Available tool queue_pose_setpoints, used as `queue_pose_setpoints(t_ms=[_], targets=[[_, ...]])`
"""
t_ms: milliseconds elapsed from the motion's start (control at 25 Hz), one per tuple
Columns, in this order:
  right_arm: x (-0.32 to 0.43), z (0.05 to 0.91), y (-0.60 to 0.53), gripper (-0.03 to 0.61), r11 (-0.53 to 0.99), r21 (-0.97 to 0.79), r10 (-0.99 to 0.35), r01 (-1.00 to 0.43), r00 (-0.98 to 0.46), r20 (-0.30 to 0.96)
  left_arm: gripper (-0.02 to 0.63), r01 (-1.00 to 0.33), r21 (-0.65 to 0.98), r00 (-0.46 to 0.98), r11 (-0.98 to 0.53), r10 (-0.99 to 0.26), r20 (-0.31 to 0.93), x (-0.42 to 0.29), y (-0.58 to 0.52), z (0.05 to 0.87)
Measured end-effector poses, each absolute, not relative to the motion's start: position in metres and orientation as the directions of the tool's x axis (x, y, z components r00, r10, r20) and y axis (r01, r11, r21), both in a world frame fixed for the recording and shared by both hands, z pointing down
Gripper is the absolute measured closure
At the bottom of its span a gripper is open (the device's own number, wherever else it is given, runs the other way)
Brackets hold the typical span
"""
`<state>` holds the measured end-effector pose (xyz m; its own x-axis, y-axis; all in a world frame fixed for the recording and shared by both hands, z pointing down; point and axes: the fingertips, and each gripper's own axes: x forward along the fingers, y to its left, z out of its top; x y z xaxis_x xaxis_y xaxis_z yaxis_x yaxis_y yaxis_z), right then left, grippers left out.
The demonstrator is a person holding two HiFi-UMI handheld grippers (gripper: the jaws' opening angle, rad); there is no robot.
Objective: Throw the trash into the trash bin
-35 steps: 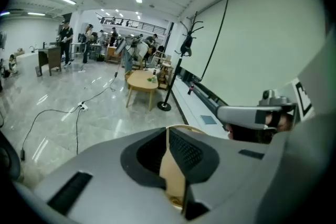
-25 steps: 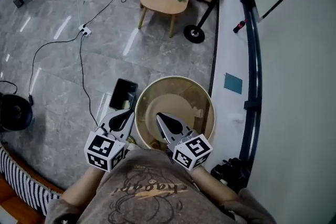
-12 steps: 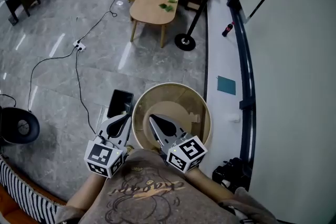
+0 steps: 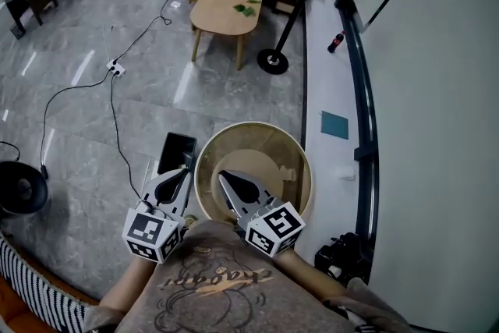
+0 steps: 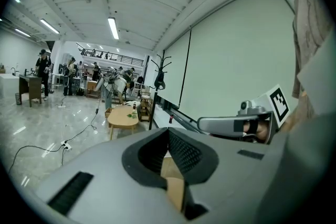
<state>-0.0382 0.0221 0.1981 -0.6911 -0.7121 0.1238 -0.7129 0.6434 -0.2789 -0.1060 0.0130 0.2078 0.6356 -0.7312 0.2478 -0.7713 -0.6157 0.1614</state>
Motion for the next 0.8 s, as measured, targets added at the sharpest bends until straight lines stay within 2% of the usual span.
queue_pose_setpoints(t_ms=[800], targets=[[-0.031, 0.200, 0.005, 0.561, 0.646, -0.291, -0.711, -0.706, -0.695, 0.107, 0.594, -0.784, 0.159, 0.619, -0.600, -0.742, 0.256, -0.095, -0.004, 0.209]])
